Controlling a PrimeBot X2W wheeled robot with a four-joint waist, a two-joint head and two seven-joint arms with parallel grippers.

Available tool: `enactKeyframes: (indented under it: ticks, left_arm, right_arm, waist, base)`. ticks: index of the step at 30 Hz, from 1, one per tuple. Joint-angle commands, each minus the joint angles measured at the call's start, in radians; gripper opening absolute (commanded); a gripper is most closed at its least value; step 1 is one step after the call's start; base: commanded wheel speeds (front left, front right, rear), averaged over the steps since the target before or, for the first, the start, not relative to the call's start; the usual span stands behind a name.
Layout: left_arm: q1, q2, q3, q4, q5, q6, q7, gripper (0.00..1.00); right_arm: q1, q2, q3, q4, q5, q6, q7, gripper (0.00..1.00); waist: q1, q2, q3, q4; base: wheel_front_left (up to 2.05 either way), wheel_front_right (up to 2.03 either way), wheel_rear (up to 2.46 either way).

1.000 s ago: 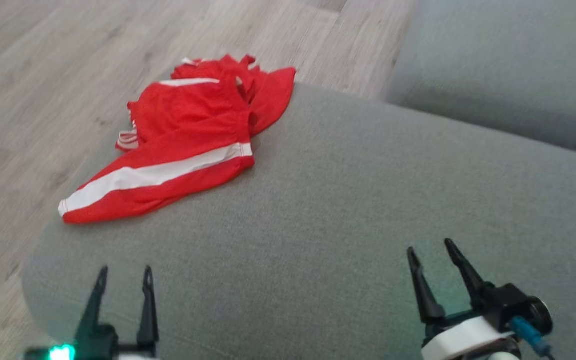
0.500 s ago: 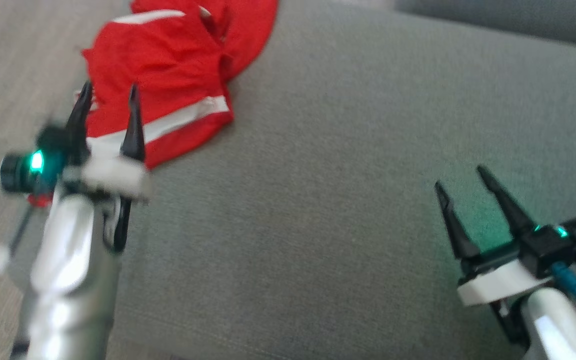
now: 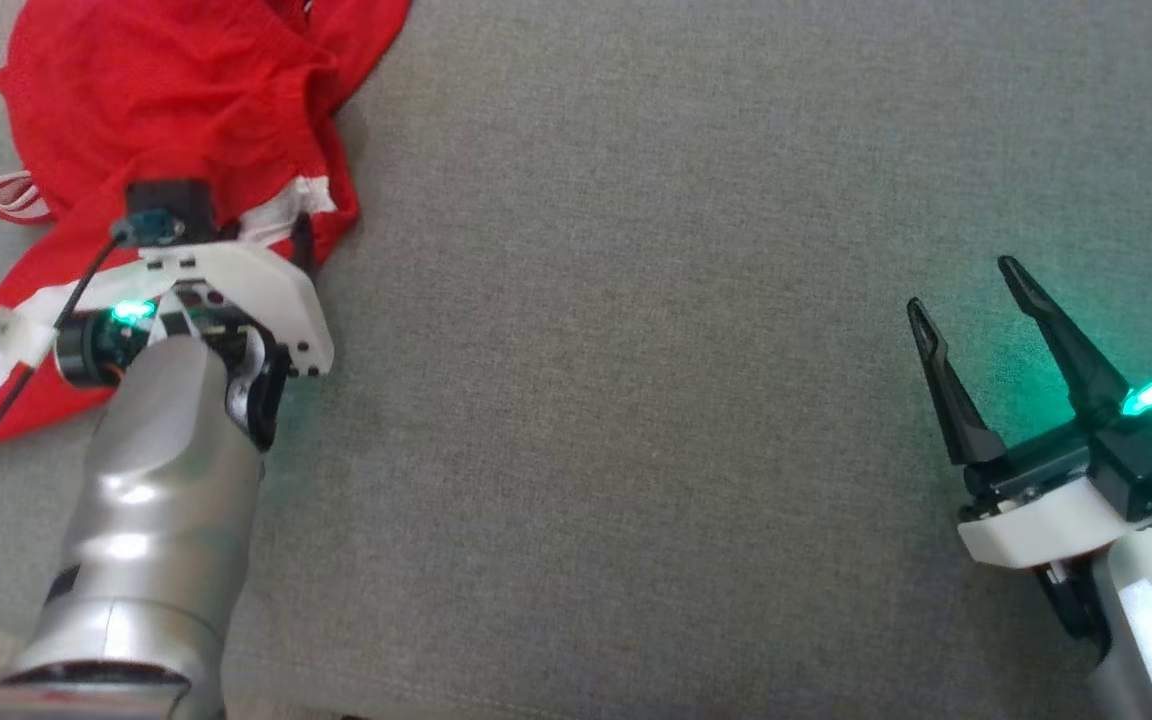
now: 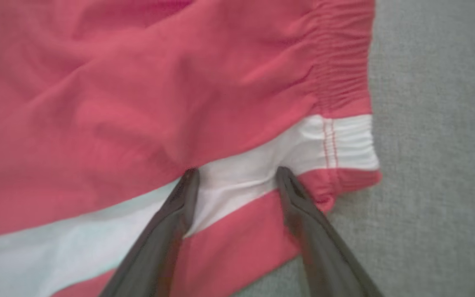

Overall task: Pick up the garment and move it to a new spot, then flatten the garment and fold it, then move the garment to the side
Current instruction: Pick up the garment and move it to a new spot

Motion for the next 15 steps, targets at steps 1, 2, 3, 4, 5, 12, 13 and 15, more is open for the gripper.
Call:
enactKeyframes:
  ticks: [1,2,3,4,5,12,13,15]
  left_arm:
    - [0.006,0.029,0.01,0.02,0.002,-0.008,-0.012,0.0]
    - [0.001,0.029,0.008,0.032,0.001,-0.011,-0.025,0.0]
    - [-0.005,0.029,0.005,0.039,0.001,-0.015,-0.043,0.0]
    - [-0.015,0.034,0.0,0.039,0.005,-0.016,-0.069,0.0]
    - [-0.024,0.039,-0.007,0.037,0.012,-0.017,-0.095,0.0]
    - [-0.107,0.086,-0.069,-0.024,0.065,-0.032,-0.223,0.0]
    - [-0.107,0.086,-0.069,-0.024,0.065,-0.032,-0.223,0.0]
    - [-0.131,0.101,-0.088,-0.062,0.079,-0.036,-0.235,0.0]
  right_arm:
    - [-0.011,-0.013,0.015,-0.035,0.005,-0.001,-0.01,1.0]
    - [-0.013,-0.012,0.017,-0.033,0.004,-0.001,-0.01,1.0]
    - [-0.013,-0.009,0.019,-0.031,0.003,-0.001,-0.01,1.0]
    - [-0.014,-0.006,0.021,-0.028,0.002,-0.001,-0.01,1.0]
    - [-0.014,-0.001,0.023,-0.026,0.002,-0.001,-0.01,1.0]
    - [0.0,0.071,0.05,0.012,0.015,-0.001,-0.01,1.0]
    - [0.0,0.071,0.05,0.012,0.015,-0.001,-0.01,1.0]
    - [0.006,0.1,0.054,0.021,0.017,-0.001,-0.01,1.0]
  waist:
    - [-0.0001,0.0,0.001,0.0]
    - [-0.0001,0.0,-0.003,0.0]
    - [-0.0001,0.0,-0.009,0.001]
    - [-0.0001,0.0,-0.017,0.002]
    - [-0.0001,0.0,-0.027,0.002]
    - [-0.0001,0.0,-0.16,-0.015]
    - [-0.0001,0.0,-0.16,-0.015]
    - [-0.0001,0.0,-0.202,-0.032]
  base:
    - [0.0,0.0,0.0]
    - [0.0,0.0,0.0]
    - [0.0,0.0,0.0]
    - [0.0,0.0,0.0]
    - [0.0,0.0,0.0]
    - [0.0,0.0,0.0]
    - [0.0,0.0,0.0]
    - [0.0,0.0,0.0]
